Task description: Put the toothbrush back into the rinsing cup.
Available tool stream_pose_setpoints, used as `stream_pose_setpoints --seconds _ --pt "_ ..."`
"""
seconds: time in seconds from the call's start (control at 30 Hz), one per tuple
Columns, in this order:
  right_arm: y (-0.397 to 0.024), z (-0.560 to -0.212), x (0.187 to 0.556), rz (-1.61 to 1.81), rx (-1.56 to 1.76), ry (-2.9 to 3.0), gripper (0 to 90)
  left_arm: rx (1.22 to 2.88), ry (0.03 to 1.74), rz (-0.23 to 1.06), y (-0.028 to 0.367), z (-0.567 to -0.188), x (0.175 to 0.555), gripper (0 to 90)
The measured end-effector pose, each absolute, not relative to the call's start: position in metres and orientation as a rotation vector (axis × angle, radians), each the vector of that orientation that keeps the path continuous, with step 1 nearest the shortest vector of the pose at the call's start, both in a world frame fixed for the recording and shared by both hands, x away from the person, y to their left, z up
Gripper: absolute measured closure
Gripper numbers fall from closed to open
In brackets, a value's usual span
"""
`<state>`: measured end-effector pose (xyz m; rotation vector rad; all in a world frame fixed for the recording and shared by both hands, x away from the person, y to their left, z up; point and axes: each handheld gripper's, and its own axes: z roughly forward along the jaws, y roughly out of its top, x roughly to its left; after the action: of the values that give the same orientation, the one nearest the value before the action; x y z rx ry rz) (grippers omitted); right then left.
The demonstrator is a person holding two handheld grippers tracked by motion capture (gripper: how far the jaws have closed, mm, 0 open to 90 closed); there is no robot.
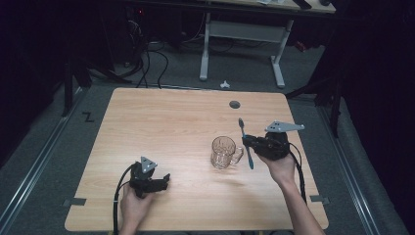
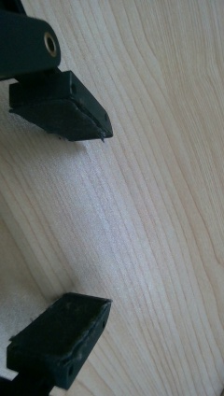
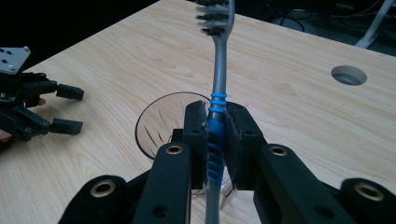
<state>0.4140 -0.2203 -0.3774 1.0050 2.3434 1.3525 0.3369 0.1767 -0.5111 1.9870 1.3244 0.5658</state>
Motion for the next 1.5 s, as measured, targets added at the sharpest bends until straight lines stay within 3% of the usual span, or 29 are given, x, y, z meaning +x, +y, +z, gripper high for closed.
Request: stream_pose_setpoints --seconds 1.5 --pt "-0.199 -0.358 0.442 1.472 1.004 2.206 79.9 1.988 1.324 0.565 0.177 -0.511 0.337 15.8"
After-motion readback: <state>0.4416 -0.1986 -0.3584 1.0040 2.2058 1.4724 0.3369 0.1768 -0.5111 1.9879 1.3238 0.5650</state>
